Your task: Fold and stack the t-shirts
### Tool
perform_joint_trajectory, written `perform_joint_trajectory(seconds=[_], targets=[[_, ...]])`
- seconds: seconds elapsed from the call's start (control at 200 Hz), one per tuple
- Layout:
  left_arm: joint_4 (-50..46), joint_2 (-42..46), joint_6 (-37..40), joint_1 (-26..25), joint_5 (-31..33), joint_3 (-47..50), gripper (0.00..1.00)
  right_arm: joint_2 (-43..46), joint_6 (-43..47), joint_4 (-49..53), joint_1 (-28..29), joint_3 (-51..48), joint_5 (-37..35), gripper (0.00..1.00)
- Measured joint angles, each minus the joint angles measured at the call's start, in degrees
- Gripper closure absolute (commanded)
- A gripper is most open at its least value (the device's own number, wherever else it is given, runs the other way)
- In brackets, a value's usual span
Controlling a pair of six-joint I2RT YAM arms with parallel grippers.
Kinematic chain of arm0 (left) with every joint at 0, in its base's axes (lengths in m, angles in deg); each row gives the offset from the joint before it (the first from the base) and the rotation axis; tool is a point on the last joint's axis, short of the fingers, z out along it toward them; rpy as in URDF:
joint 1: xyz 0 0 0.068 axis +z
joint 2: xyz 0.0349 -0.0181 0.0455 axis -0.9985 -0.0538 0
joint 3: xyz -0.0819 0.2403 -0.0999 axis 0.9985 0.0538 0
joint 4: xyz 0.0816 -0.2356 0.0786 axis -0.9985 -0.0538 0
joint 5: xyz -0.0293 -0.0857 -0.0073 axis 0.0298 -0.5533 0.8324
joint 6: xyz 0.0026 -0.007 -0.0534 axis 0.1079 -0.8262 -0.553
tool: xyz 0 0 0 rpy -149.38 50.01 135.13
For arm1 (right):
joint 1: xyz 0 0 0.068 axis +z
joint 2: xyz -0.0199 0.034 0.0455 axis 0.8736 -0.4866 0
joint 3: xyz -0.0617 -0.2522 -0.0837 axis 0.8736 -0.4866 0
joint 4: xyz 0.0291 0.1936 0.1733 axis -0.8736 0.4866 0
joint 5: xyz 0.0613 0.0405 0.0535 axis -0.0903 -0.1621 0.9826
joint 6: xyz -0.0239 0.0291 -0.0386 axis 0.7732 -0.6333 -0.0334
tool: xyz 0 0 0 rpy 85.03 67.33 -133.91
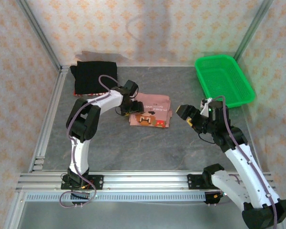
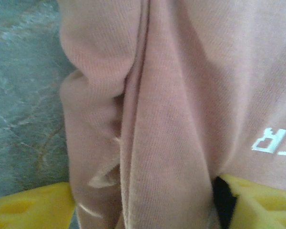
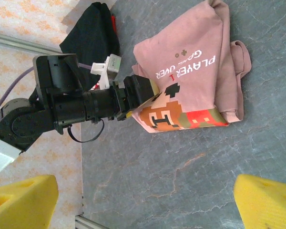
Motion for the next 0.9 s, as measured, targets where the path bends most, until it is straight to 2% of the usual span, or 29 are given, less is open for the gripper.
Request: perform_joint_trajectory(seconds=[0.095,0.245,0.32,0.385,0.48,0.786,0.901], targets=[[-2.8,-1.1,0.0,-0.1,2.4,-1.8,0.64,0.2,0.0,0.5,0.0,0.2,0.3,0.05],[-2.6,-4.5,2.0,-3.2,4.1,-8.0,0.80,0.3,0.0,0.9,0.0,0.8,0.9,0.02],[-3.6,-6.0,3.0,-5.2,6.4,-11.5,0.91,0.0,0.0,0.6,0.0,1.1,1.9,0.00],[-5.5,-6.6,4.5,-6.4,8.4,-14.3,0.96,-0.4,0.0,0.1,0.0,1.3,2.5,0.01],[-9.0,-6.5,7.2,-6.5,11.7,-18.5,1.00,-1.0,0.0,-0.5,0.0,1.4,3.2,0.01],[-18.8,-6.4,17.3,-1.4,21.7,-38.1,1.00,-3.5,0.0,-2.8,0.0,1.4,4.4,0.01],[-23.1,-7.1,21.2,-1.0,23.8,-48.5,1.00,-4.3,0.0,-3.6,0.0,1.6,4.8,0.01]])
